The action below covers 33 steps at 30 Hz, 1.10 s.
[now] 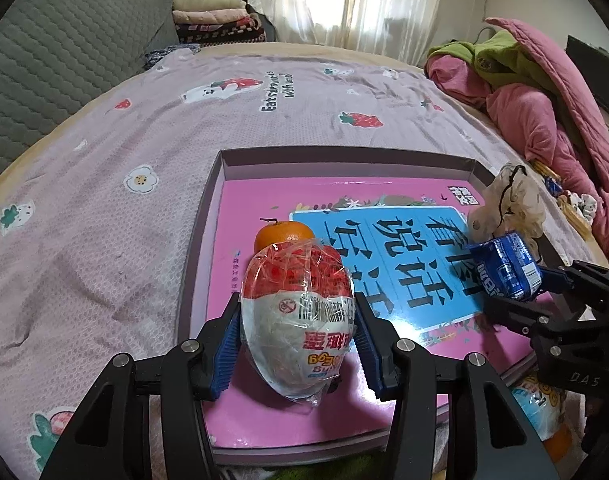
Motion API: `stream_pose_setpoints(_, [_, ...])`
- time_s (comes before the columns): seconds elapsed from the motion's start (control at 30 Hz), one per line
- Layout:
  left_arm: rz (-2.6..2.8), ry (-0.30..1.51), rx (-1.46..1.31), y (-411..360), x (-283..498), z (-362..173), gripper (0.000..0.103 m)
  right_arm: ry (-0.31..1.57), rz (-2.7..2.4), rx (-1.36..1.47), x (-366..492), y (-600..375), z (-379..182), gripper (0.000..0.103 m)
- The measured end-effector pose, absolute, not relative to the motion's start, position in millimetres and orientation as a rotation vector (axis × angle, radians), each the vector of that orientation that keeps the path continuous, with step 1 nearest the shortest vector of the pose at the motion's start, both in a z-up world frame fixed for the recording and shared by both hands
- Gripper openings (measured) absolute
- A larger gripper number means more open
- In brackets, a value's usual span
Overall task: Organize objects
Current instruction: 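Lower the white candy egg into the tray while the right lowers the blue packet there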
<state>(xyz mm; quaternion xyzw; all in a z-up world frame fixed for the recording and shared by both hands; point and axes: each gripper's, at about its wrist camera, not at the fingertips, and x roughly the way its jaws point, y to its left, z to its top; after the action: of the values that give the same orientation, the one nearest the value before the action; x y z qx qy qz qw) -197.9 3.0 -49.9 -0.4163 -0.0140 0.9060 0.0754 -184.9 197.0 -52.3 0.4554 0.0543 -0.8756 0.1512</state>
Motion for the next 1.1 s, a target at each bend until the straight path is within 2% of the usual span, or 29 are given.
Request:
stream_pose_setpoints(1.03, [2.693, -0.035, -1.301, -0.3, -198.9, -53.1, 0.052, 0.146, -2.531, 1.317, -180.7, 199.3, -50.8, 0.060])
stream_pose_setpoints(1.1, [2.685, -0.035, -1.304, 0.3, -198.3, -52.2, 0.052, 0.149, -2.543, 1.311, -179.5, 200.5, -49.9, 0.066])
